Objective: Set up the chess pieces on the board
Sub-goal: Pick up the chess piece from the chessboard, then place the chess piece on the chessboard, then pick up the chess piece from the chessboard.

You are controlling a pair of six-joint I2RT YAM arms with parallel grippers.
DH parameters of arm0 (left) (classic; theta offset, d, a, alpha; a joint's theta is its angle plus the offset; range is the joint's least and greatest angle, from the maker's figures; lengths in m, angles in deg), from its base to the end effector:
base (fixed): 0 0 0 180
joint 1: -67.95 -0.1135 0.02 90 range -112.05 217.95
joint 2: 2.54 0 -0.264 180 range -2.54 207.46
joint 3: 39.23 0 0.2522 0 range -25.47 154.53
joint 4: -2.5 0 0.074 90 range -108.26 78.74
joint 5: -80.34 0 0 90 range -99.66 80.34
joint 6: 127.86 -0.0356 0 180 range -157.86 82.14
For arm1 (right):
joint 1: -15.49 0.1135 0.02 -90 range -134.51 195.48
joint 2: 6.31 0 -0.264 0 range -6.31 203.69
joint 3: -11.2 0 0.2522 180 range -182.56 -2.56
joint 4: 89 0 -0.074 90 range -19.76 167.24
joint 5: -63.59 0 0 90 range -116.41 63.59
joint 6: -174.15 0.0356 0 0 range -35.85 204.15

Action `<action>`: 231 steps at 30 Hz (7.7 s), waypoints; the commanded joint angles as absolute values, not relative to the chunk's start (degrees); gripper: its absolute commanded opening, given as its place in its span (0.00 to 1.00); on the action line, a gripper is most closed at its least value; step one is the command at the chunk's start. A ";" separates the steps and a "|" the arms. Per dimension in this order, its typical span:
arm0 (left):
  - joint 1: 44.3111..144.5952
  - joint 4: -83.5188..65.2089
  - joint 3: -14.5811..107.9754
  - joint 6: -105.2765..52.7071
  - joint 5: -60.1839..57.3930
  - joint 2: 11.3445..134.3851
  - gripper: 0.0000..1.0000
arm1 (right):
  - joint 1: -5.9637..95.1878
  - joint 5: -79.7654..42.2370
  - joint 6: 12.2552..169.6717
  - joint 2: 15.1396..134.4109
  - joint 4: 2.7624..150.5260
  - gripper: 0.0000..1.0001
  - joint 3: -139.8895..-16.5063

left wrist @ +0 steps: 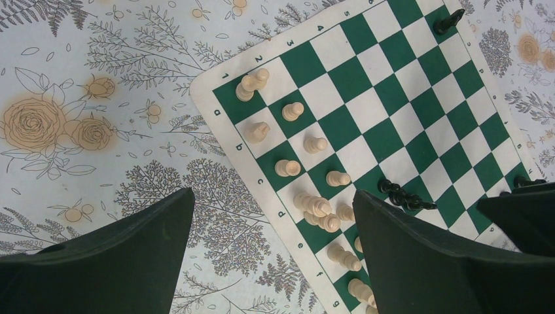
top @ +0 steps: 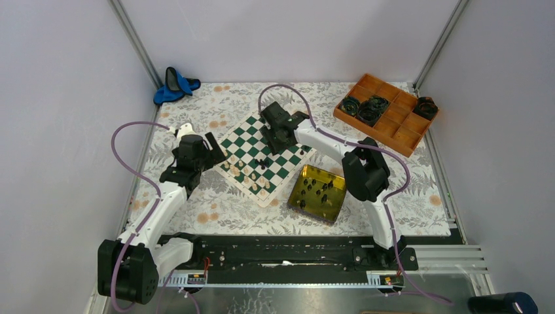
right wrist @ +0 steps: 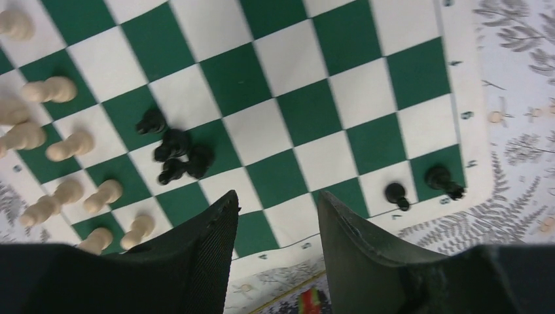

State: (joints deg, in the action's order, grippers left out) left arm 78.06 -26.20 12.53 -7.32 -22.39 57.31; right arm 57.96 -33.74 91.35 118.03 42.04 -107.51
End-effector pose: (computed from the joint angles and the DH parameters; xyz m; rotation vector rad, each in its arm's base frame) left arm 0.2221 -0.0316 0.2412 -0.5100 2.1388 -0.1523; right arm 0.3595 0.3229 0.2177 -0.7150 2.4194 0.1916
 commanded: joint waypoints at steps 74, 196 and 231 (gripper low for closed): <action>78.34 -24.09 12.73 -8.03 -23.32 55.69 0.99 | 61.67 -21.52 89.68 124.48 45.86 0.25 -111.64; 78.37 -22.27 13.77 -8.02 -22.54 59.13 0.99 | 54.84 -28.89 86.78 114.13 46.84 0.58 -108.69; 78.33 -22.19 12.67 -8.29 -22.75 58.43 0.99 | 65.12 -26.49 88.36 121.74 50.61 0.53 -107.22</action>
State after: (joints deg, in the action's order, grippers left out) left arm 78.06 -25.74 12.53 -7.36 -22.61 59.17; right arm 64.43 -27.16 88.29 120.74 49.82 -104.69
